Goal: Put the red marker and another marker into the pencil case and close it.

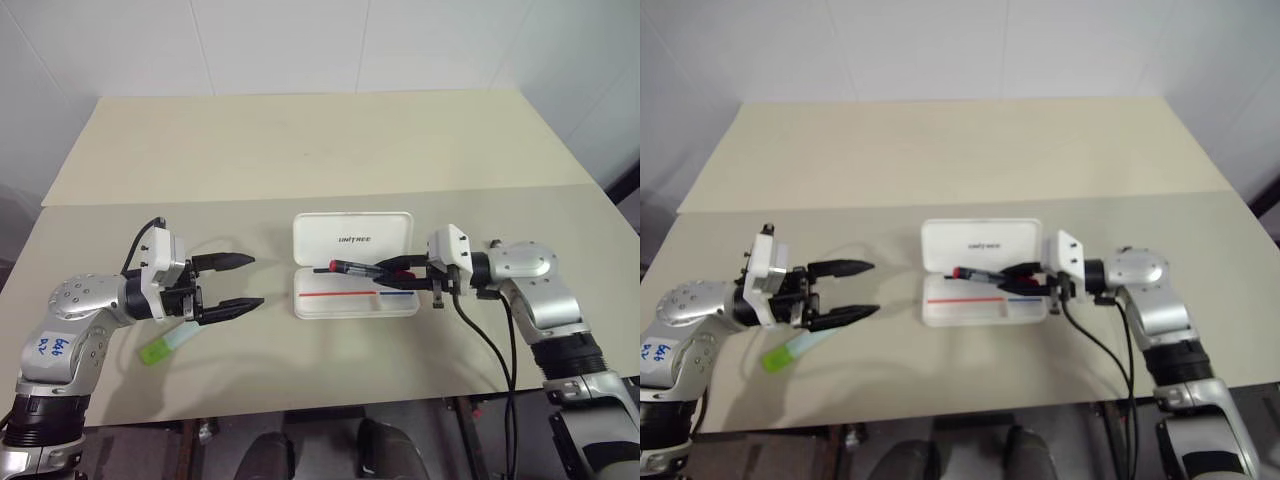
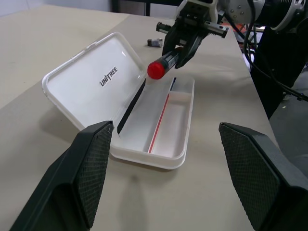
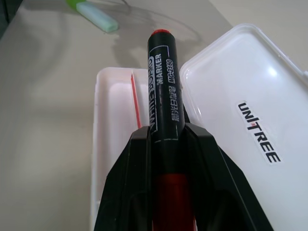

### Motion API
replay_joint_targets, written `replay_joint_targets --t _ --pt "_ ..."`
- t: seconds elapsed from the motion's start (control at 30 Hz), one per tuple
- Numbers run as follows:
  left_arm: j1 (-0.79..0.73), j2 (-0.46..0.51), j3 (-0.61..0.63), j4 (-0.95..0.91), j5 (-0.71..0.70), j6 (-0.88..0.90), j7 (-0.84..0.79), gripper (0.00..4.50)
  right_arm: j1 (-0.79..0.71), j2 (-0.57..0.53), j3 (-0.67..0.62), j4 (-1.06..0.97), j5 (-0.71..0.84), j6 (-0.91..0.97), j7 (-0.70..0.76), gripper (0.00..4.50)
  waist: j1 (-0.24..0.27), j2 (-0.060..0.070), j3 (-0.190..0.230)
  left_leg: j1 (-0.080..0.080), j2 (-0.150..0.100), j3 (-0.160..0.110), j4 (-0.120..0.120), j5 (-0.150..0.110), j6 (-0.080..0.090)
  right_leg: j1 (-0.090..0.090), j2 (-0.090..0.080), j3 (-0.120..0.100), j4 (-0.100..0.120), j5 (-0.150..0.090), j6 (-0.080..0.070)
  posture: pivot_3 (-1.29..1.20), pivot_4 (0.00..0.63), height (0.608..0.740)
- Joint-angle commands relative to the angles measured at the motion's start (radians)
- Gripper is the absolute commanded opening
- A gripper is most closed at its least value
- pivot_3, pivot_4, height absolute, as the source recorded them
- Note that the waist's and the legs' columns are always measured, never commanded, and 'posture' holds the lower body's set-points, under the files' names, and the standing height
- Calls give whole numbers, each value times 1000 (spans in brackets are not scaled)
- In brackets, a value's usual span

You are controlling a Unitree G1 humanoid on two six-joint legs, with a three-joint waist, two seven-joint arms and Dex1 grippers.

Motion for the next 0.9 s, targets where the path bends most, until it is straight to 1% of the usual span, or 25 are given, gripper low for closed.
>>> replay_joint_targets --t 0.03,0.17,0.3,0.37,0.47,0.5,0.57,0.63,0.67,0.77,0.9 --pt "7 1 14 -46 -4 -17 12 3757 -38 21 16 61 -29 -82 26 611 0 0 0 0 0 0 0 0 0 0 0 0 0 0 0 0 150 740" --pt "9 -2 14 -52 -5 -17 22 3757 -88 63 40 168 -94 -188 1 611 -3 0 0 0 0 0 0 0 0 0 0 0 0 0 0 0 150 740" --pt "11 -2 15 -55 -6 -17 27 3757 -113 83 40 218 -115 -235 -8 611 0 0 0 0 0 -1 0 0 0 0 0 0 0 0 0 0 150 740" --pt "11 -3 16 -57 -7 -16 30 3757 -128 92 39 238 -125 -251 -19 1360 -1 0 0 0 0 0 0 0 0 0 0 0 0 0 0 0 150 740" --pt "15 -6 15 -64 -10 -13 36 3757 -132 101 33 230 -115 -249 -15 2326 -2 0 0 0 0 0 0 0 0 0 0 0 0 0 0 0 150 740" --pt "16 -6 15 -65 -10 -13 37 3757 -130 101 34 222 -111 -245 -10 2752 -2 0 0 0 0 0 0 0 0 0 0 0 0 0 0 0 150 740" --pt "19 -6 15 -67 -11 -13 39 3757 -125 98 35 207 -109 -240 -6 3425 -2 0 0 0 0 -1 0 0 0 0 0 0 0 0 0 0 150 740" --pt "23 -6 15 -69 -12 -12 40 3757 -108 92 39 164 -95 -222 9 4264 -2 1 0 0 0 0 0 0 0 0 0 0 0 0 0 0 150 740" --pt "23 -6 14 -69 -13 -11 41 3757 -98 89 39 137 -81 -203 22 4480 -2 1 0 0 0 0 0 0 0 0 0 0 0 0 0 0 150 740" --pt "29 -8 16 -72 -13 -8 46 3757 -60 80 20 16 1 -110 49 4480 -1 1 0 0 0 -1 0 0 0 0 0 0 0 0 0 0 150 740" --pt "72 -2 43 -80 -11 -9 60 3757 2 37 -34 -178 149 58 61 4480 1 1 0 0 0 -1 0 0 -1 0 0 0 0 0 0 0 150 740"
